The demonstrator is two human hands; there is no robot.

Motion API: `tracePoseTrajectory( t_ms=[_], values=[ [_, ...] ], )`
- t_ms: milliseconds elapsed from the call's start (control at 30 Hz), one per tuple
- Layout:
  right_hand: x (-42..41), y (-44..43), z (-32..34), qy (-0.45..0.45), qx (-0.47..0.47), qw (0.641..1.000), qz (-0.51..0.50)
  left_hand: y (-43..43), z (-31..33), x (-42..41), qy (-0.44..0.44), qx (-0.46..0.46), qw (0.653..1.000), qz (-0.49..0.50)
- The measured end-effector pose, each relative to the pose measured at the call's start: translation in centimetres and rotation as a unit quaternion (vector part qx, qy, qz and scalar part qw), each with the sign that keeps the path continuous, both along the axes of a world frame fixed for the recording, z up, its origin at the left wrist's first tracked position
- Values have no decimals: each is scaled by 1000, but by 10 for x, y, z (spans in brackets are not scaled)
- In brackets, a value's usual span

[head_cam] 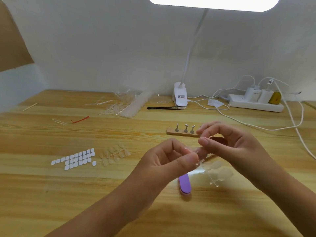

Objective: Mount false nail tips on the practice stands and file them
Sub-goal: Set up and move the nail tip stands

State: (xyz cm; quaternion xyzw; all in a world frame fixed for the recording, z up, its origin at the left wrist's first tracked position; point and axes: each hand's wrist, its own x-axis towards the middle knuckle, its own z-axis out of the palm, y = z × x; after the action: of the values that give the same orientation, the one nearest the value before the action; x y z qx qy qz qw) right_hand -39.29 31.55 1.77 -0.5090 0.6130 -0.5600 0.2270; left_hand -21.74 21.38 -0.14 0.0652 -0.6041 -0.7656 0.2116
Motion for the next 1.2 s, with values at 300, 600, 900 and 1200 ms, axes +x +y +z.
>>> tracePoseTrajectory(
  t_ms=[300,600,900,1200],
  values=[
    [-7,0,-6,217,-30,976,-12,-5,1,-2,4,84,996,-3],
    [-32,1,-12,290,-40,950,-110,-23,-3,-7,26,206,976,58],
    [-40,-2,-35,331,16,942,-58,-30,1,-4,22,302,948,95],
    [-40,-4,-36,384,4,922,-52,-28,0,-4,3,295,951,90]
  ],
)
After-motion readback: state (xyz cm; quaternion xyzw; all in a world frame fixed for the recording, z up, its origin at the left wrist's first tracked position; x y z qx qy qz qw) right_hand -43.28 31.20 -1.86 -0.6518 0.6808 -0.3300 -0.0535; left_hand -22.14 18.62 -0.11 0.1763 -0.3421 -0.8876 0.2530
